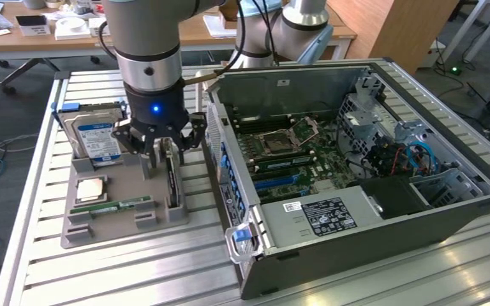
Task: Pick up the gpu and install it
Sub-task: 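Pick up the gpu and move the gpu toward the slot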
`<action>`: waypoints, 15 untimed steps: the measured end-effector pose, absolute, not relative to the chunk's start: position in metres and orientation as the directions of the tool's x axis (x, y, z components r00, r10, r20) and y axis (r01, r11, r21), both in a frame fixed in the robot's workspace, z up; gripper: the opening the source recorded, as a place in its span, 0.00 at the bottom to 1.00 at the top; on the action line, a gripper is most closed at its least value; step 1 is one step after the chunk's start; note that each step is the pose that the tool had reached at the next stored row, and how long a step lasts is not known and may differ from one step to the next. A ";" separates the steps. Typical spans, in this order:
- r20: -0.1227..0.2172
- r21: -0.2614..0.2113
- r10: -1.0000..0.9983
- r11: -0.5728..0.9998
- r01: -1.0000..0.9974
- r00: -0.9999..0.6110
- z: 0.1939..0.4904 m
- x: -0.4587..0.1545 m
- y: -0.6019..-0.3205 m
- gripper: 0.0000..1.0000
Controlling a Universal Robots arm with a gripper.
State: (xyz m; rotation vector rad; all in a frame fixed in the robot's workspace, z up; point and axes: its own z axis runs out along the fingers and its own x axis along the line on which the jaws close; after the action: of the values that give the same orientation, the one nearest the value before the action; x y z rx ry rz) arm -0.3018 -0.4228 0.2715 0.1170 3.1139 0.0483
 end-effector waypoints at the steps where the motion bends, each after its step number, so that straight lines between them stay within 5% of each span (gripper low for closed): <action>1: -0.024 0.032 0.075 0.997 0.074 -0.997 0.271 -0.301 -0.423 0.53; 15: -0.024 0.032 0.075 0.997 0.074 -0.997 0.263 -0.300 -0.423 0.53</action>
State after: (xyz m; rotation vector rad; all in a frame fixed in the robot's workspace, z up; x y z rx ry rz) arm -0.3001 -0.4228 0.2635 0.1166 3.1137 0.0485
